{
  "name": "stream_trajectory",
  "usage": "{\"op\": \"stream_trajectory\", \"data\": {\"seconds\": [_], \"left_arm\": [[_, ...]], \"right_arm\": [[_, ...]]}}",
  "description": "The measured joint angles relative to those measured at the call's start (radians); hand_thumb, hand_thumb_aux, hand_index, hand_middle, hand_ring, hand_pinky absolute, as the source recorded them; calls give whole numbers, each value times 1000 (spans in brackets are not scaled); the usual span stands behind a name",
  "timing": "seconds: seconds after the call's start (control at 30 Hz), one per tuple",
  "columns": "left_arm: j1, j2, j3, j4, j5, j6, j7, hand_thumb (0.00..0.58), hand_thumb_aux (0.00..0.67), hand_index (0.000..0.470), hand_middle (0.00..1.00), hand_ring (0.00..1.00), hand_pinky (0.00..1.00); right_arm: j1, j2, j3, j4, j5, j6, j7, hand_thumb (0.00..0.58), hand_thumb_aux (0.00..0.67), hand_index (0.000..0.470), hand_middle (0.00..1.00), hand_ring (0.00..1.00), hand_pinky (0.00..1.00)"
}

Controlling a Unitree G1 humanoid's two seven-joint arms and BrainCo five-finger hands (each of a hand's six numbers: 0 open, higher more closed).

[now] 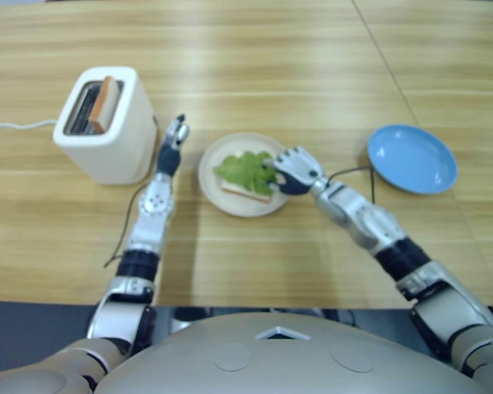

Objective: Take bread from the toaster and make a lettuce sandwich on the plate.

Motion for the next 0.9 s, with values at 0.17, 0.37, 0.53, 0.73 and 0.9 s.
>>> {"op": "stream_trajectory", "data": {"seconds": [0.17,0.37,0.53,0.73,0.9], "left_arm": [[1,3,-2,-3,13,0,6,0,0,0,0,0,0],[45,43,-15,-165,100,20,31,0,0,0,0,0,0],[103,142,31,-625,319,109,44,0,0,0,0,0,0],[82,373,215,-847,586,294,-30,0,0,0,0,0,0],[84,475,240,-671,730,414,-41,0,0,0,0,0,0]], "right_arm": [[42,-67,-109,-170,26,28,39,0,0,0,0,0,0],[117,-146,-252,-354,64,62,114,0,0,0,0,0,0],[158,-151,-412,-412,181,73,126,0,0,0,0,0,0],[261,-54,-525,-366,390,56,114,0,0,0,0,0,0],[301,-10,-554,-329,458,43,110,0,0,0,0,0,0]]}}
